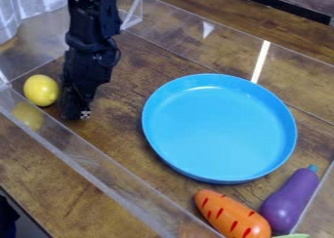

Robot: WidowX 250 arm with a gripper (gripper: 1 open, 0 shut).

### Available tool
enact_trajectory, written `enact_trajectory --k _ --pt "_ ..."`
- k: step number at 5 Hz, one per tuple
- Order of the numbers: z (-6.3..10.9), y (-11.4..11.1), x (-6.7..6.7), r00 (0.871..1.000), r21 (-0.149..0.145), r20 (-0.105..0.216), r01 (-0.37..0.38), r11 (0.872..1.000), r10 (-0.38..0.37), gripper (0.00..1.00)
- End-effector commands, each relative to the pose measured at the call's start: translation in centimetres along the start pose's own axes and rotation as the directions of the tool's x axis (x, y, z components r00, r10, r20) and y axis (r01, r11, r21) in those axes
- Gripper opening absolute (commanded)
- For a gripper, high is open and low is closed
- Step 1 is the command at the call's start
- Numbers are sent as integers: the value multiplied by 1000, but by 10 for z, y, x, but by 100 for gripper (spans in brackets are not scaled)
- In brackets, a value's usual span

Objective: Put the lemon on the blue tray

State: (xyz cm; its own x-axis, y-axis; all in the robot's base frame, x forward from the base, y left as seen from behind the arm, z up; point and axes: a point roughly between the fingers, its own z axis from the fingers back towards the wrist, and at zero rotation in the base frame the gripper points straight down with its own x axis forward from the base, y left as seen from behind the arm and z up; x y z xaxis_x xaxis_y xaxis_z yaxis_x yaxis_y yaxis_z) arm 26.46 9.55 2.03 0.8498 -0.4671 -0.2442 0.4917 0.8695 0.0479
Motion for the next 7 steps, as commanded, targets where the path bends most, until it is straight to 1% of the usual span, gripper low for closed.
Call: enact_trajectory --k 1,3,4,5,6,7 --pt "18 13 -5 997 22 30 -75 997 75 0" --pt "16 3 -4 998 45 20 -56 997 55 0" --pt "20 2 -10 998 51 15 -62 997 61 0" --pt "24 3 -12 998 52 14 -69 996 68 0" --pt "29 -3 -6 999 81 17 28 996 -30 0" --pt "37 -11 0 992 117 13 126 985 -128 0"
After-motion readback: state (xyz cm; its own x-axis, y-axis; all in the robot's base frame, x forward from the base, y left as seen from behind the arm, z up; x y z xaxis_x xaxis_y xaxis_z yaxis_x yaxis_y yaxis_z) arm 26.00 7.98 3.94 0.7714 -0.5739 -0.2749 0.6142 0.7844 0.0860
